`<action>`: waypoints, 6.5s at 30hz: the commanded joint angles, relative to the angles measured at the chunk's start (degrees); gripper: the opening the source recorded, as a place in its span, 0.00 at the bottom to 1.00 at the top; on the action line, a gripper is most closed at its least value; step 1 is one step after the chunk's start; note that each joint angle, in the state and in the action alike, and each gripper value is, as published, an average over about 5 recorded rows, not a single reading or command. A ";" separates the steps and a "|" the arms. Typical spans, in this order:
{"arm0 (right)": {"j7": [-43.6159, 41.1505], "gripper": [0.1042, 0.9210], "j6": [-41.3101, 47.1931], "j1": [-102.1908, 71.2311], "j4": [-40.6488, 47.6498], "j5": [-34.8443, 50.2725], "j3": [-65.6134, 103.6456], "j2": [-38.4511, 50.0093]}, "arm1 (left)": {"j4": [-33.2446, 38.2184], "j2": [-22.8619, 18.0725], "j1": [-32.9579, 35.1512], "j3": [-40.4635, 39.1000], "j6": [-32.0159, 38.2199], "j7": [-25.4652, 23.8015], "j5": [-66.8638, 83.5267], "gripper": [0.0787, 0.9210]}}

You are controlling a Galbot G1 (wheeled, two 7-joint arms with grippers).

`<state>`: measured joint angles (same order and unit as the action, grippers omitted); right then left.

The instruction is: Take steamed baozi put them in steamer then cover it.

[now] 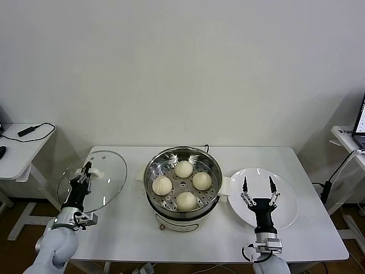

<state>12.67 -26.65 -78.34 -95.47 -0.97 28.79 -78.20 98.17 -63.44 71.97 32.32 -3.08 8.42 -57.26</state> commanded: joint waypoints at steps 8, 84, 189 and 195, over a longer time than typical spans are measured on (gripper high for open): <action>0.42 0.88 1.75 1.41 0.88 0.03 0.74 0.30 | 34.12 -1.65 -1.74 -16.69 -19.40 -12.11 -6.04 0.14; -0.05 0.88 5.01 2.71 3.38 0.52 3.20 -0.99 | 8.26 -18.13 -14.14 -39.52 -26.47 -24.09 -30.63 0.14; -3.19 0.88 9.48 2.03 1.12 14.96 1.98 2.57 | 11.45 -7.85 -7.18 -10.24 -1.34 -2.03 45.87 0.88; -3.22 0.88 13.22 0.96 0.08 17.43 1.71 4.55 | 4.33 -9.00 -6.10 -6.90 12.87 -2.45 57.70 0.88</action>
<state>10.39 -18.46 -76.00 -93.62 8.67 30.74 -76.50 114.71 -71.90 65.25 14.98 -13.70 -1.70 -34.26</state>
